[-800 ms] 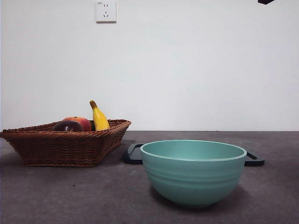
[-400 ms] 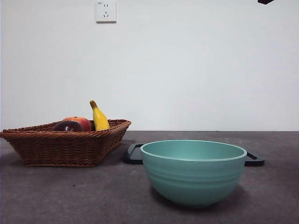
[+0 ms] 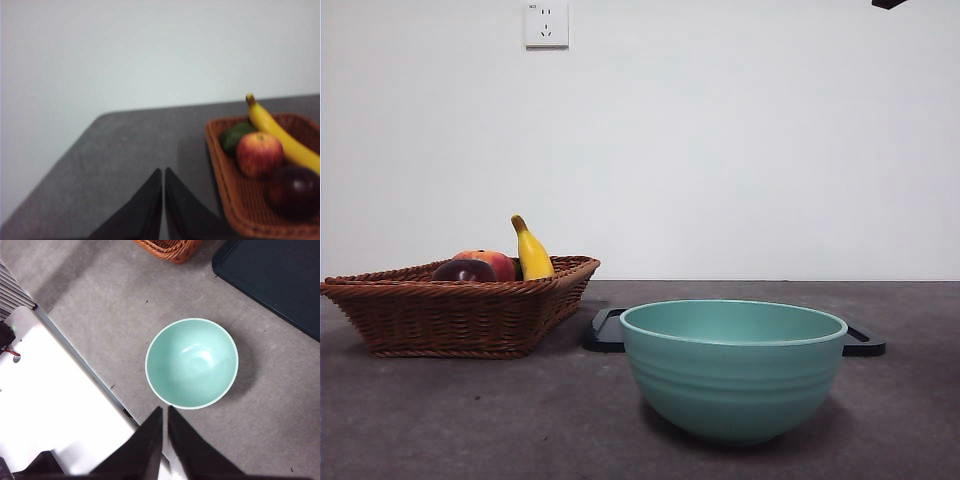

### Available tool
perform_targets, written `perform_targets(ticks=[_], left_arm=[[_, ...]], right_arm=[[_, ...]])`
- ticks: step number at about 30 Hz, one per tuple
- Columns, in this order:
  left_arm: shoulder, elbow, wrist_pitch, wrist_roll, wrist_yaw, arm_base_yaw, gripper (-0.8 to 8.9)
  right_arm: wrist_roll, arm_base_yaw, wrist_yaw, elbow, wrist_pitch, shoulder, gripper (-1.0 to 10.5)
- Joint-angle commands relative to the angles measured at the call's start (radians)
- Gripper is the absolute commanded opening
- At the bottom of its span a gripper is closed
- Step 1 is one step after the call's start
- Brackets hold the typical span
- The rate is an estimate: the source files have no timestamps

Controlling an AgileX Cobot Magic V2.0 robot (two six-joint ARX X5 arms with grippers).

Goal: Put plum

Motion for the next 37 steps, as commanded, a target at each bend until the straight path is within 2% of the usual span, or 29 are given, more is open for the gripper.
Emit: perform_targets(ticks=[1, 12, 17, 37], left_arm=[[-0.016, -0.019, -0.019, -0.005, -0.005, 0.002, 0.07], [-0.053, -0.103, -0.064, -0.003, -0.005, 0.002, 0.07], [-0.052, -0.103, -0.142, -0.003, -0.005, 0.002, 0.07], [-0.052, -0.103, -0.139, -0.003, -0.005, 0.002, 0.07]], right_arm=[[-0.011, 0.010, -0.002, 0.015, 0.010, 0.008, 0.1], [-0.011, 0.010, -0.002, 0.015, 0.010, 0.008, 0.1], [-0.011, 0.010, -0.002, 0.015, 0.010, 0.008, 0.1], [-0.011, 0.010, -0.002, 0.015, 0.010, 0.008, 0.1]])
